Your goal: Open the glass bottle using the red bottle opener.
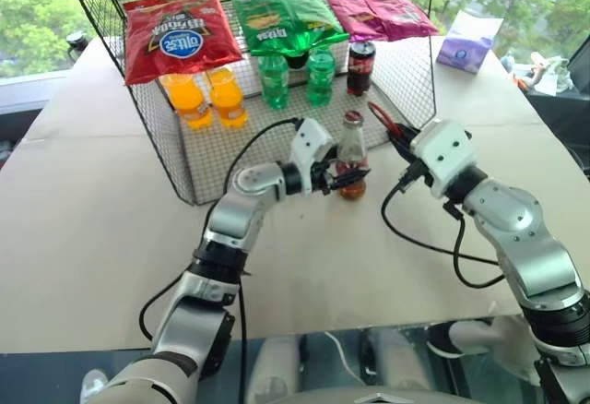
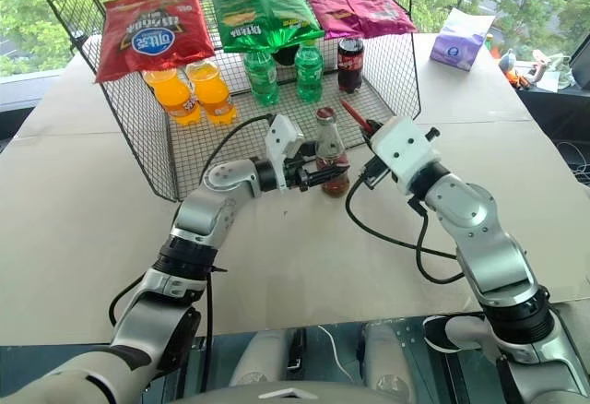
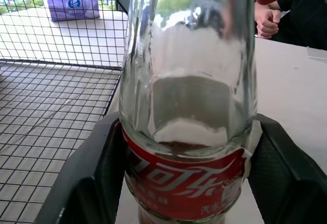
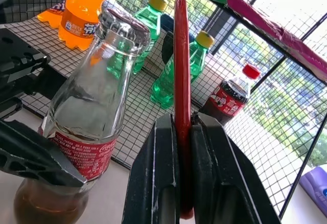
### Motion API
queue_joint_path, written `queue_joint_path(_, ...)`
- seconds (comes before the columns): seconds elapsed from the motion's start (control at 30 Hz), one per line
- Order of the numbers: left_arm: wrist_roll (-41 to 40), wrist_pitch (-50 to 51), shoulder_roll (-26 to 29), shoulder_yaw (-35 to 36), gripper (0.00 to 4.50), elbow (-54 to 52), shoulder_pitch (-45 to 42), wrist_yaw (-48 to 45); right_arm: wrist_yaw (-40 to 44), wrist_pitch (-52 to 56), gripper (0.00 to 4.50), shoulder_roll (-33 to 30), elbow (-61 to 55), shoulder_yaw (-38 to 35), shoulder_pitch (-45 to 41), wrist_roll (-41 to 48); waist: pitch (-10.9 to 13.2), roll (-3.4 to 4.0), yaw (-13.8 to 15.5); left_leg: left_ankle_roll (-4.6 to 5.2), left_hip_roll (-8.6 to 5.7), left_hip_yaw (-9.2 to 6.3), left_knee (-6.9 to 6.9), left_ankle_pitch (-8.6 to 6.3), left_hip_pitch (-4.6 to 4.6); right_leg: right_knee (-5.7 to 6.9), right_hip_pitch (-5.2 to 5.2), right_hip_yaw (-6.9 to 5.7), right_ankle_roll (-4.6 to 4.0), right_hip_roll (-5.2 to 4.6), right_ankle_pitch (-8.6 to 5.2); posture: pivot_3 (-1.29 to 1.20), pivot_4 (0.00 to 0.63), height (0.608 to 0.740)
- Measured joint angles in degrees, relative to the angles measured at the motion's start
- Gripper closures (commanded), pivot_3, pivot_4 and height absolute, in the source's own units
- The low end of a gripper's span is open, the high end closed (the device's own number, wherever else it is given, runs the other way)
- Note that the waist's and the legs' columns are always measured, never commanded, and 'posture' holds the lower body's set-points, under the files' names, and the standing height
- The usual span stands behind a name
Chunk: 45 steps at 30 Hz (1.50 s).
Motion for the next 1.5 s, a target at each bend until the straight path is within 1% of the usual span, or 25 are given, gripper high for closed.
queue_joint_path(0.03,-0.2,0.0,-0.1,0.2,0.07,-0.8,0.0,0.0,0.1,-0.2,4.50,0.0,0.0,0.0,-0.1,-0.6,0.0,0.00,0.0,0.00,0.00,0.00,0.01,0.00,0.00,0.02,0.00,0.00,0.00,0.00,0.00,0.00,0.150,0.740)
queue_joint_path(0.6,-1.7,-0.2,0.2,1.0,0.07,-3.6,0.0,-0.1,2.2,-0.2,4.50,0.9,0.2,-0.5,-0.1,-3.1,0.0,0.00,0.0,0.00,0.01,-0.02,0.39,0.00,0.04,0.41,0.00,0.01,-0.02,0.00,-0.02,0.00,0.150,0.740)
queue_joint_path(0.7,-1.7,-0.3,0.2,0.9,0.85,-3.6,0.0,-0.1,2.5,-0.3,4.50,1.1,0.2,-0.5,-0.1,-3.4,0.0,0.00,0.0,0.00,0.01,-0.02,0.39,0.00,0.04,0.41,0.00,0.01,-0.02,0.00,-0.01,0.00,0.150,0.740)
queue_joint_path(0.8,-1.7,-0.4,0.3,0.9,2.23,-3.6,0.0,-0.2,2.6,-0.9,4.50,1.2,0.2,-0.5,-0.1,-3.7,0.0,0.00,0.0,0.00,0.01,-0.02,0.39,0.00,0.04,0.42,0.00,0.01,-0.01,0.00,-0.01,0.00,0.150,0.740)
queue_joint_path(1.2,-1.6,-1.1,0.4,0.7,2.23,-3.7,0.0,-0.4,2.5,-3.5,4.50,2.5,0.4,-0.5,-0.1,-6.2,0.0,0.01,0.0,0.00,0.01,-0.02,0.40,0.00,0.04,0.43,0.00,0.01,-0.02,0.00,-0.01,0.00,0.150,0.740)
queue_joint_path(1.5,-1.7,-1.2,0.5,0.8,2.23,-4.0,0.3,-0.4,-2.4,-13.0,4.50,4.4,4.4,2.5,4.4,-16.1,0.0,0.01,0.0,0.00,0.00,-0.01,0.41,0.00,0.07,0.44,0.01,0.03,-0.02,0.00,-0.02,0.00,0.150,0.740)
